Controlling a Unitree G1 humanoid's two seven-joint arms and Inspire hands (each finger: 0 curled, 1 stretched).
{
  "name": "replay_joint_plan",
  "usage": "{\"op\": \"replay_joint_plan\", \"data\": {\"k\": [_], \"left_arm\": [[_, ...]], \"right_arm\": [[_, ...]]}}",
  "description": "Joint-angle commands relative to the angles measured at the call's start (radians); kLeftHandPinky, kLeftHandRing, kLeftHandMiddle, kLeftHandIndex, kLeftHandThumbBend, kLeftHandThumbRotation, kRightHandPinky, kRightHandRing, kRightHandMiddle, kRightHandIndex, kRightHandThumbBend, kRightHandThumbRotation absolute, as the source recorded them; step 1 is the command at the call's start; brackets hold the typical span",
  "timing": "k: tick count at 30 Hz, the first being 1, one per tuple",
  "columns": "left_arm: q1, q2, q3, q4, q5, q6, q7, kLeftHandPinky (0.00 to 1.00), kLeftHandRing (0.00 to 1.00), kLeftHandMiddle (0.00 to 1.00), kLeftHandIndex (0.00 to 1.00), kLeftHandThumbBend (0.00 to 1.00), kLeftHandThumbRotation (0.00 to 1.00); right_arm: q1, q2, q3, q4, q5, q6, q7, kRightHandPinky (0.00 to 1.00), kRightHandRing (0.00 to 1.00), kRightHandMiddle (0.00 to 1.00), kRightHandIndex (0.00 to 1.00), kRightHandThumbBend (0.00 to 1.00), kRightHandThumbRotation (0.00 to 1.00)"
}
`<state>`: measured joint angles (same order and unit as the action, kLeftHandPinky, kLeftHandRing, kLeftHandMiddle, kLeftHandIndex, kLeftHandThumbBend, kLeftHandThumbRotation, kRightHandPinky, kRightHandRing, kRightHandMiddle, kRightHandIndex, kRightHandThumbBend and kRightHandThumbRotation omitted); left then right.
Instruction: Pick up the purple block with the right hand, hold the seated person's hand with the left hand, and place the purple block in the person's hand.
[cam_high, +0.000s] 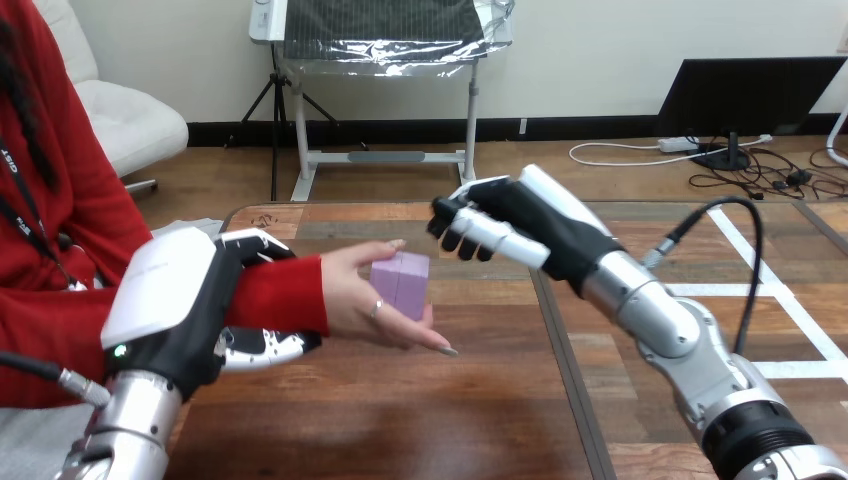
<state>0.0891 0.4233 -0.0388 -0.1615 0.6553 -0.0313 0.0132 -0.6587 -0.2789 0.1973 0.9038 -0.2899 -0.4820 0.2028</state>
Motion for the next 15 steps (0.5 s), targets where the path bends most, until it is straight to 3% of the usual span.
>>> {"op": "replay_joint_plan", "data": {"k": [1,6,15], "left_arm": [[-0.002,0.003,-0.006,-0.054,-0.014,-0.021,-0.006,0.59,0.66,0.69,0.68,0.74,0.22],[0.013,-0.007,-0.009,-0.064,-0.005,-0.015,-0.003,0.64,0.71,0.73,0.71,0.77,0.25],[0.038,-0.027,-0.016,-0.071,0.014,-0.015,0.022,0.73,0.76,0.78,0.76,0.82,0.33]], "right_arm": [[-0.097,-0.006,-0.031,0.012,0.03,-0.039,0.001,0.47,0.53,0.57,0.58,0.9,1.0],[-0.098,-0.007,-0.03,0.019,0.033,-0.042,0.005,0.47,0.54,0.58,0.58,0.97,1.0],[-0.096,-0.007,-0.03,0.023,0.033,-0.05,0.007,0.48,0.56,0.59,0.59,1.0,1.0]]}}
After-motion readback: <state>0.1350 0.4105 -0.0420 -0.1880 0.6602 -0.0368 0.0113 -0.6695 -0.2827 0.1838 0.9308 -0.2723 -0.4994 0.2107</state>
